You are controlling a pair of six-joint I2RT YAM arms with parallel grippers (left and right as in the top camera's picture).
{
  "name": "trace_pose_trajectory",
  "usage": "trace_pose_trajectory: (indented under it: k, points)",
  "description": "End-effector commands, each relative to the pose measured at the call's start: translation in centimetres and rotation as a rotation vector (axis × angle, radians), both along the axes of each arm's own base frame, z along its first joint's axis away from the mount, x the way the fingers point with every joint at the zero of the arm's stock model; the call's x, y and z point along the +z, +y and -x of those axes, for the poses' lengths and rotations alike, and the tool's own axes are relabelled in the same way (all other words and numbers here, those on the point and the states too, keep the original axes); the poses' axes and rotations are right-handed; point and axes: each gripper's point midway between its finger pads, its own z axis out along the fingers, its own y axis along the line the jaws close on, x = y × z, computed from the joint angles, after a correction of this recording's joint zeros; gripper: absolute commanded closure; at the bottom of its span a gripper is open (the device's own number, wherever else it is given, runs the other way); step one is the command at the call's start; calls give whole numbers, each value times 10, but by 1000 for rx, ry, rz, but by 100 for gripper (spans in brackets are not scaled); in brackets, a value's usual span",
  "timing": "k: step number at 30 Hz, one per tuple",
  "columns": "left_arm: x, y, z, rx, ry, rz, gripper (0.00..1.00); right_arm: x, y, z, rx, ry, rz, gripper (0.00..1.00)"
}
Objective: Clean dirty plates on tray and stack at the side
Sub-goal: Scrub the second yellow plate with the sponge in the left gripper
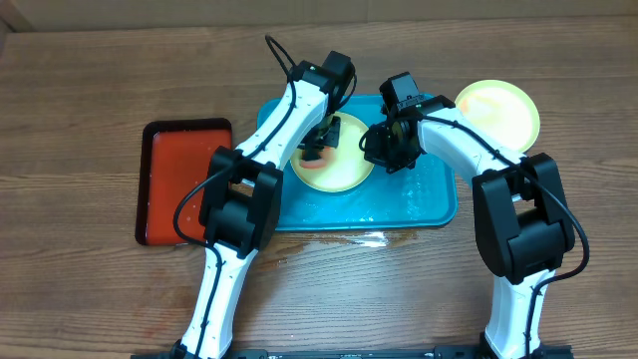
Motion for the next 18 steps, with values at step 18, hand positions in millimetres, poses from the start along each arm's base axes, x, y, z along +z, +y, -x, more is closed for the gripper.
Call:
trace_pose_trajectory:
  k: [18]
  points:
    - [26,-70,-6,-1,40,465,96,5,-11,-4,-22,-28,43,96]
